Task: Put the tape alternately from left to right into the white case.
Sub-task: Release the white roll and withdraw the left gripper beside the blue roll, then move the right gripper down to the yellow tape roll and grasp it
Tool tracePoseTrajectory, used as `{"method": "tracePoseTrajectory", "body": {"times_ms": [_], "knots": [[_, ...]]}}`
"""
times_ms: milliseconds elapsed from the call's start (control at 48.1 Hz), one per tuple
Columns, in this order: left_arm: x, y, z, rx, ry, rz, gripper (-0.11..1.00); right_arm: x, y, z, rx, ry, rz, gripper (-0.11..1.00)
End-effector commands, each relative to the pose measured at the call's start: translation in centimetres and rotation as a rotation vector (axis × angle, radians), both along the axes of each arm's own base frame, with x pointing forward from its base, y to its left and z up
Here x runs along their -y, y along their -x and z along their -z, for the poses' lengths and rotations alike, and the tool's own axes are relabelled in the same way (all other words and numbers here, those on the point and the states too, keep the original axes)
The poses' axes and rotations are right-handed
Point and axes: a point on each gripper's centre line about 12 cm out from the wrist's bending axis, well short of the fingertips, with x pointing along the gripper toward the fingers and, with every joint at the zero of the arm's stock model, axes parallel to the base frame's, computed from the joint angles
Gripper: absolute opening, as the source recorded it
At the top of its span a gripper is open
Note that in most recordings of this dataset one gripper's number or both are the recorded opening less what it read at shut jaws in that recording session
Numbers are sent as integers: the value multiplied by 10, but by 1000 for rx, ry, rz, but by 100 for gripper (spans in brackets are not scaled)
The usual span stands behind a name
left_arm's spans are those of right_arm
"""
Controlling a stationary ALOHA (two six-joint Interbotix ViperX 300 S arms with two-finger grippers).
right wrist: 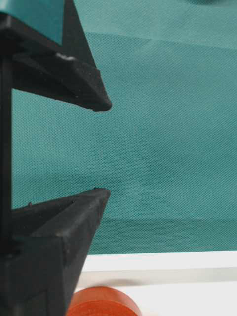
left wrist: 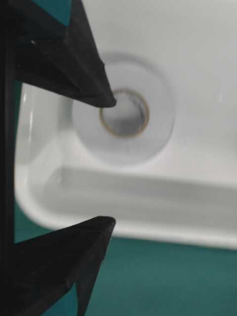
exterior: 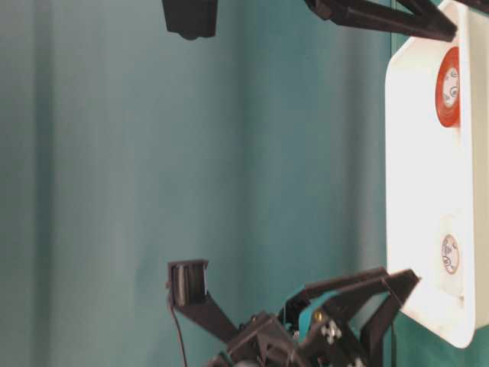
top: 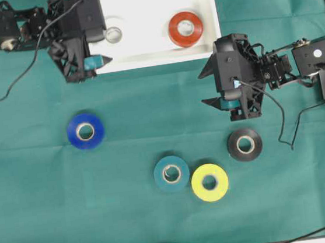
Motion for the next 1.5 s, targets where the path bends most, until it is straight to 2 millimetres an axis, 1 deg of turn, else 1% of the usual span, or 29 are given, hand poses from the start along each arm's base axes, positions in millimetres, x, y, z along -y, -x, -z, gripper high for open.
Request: {"method": "tracePoseTrajectory", "body": {"times_ms": [0,354,541,686,1123,1248,1477], "knots": [[14,6,-7,20,-3,34,69,-2,-6,-9,35,-4,-4,72],[61,26,1,-5,10,157,69,-1,-6,-10,36,-4,-4,72],[75,35,3,-6,39,168,68,-1,-7,-10,36,-4,-4,72],[77,40,2,1,43,171,68,-1,-6,-10,35,-4,-4,72],[78,40,3,1,43,173,68,-2,-6,-11,38,-6,-2,72],[78,40,3,1,43,173,68,-6,-9,-13,46,-24,3,72],[78,40,4,-2,43,173,68,-22,-10,-16,55,-87,14,72]]}}
